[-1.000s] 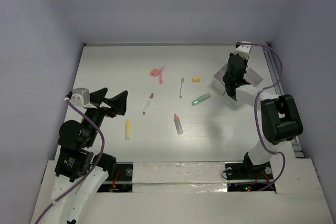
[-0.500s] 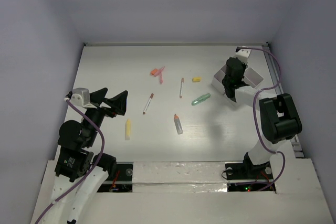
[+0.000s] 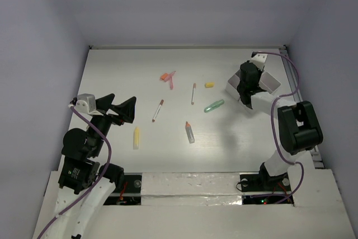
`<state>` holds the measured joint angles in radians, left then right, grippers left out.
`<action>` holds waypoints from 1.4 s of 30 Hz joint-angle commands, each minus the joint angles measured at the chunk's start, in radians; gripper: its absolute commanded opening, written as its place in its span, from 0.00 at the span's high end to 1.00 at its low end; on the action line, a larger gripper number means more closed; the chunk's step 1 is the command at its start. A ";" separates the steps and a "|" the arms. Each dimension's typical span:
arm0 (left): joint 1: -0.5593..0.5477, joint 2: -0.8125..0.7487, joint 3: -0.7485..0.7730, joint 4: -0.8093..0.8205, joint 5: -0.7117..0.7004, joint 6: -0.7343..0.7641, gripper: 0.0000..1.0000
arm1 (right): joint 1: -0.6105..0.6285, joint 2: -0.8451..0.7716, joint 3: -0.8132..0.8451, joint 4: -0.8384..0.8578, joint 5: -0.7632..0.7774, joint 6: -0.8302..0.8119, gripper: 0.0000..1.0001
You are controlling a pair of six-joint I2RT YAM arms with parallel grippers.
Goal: Sort the stationery into containers
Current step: Place the scissors in the storage box, then pick up the pen from the center of the board.
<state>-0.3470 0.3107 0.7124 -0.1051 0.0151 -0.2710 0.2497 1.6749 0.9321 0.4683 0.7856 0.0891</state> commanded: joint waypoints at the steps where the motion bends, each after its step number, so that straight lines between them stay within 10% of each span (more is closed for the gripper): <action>1: -0.004 -0.001 -0.002 0.036 0.009 0.004 0.09 | 0.005 -0.078 0.036 -0.034 -0.016 0.047 0.63; 13: -0.004 0.005 -0.004 0.039 0.009 0.003 0.09 | 0.045 -0.218 0.123 -0.266 -0.232 0.116 0.58; 24: 0.016 0.025 -0.004 0.041 0.009 0.003 0.10 | 0.163 -0.190 0.270 -0.505 -0.584 0.135 0.97; 42: 0.108 0.106 -0.004 0.048 0.048 0.003 0.17 | 0.307 -0.006 0.436 -0.559 -0.822 0.139 1.00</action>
<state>-0.2596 0.3973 0.7124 -0.1028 0.0383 -0.2714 0.5240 1.6466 1.3087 -0.0902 0.0189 0.2188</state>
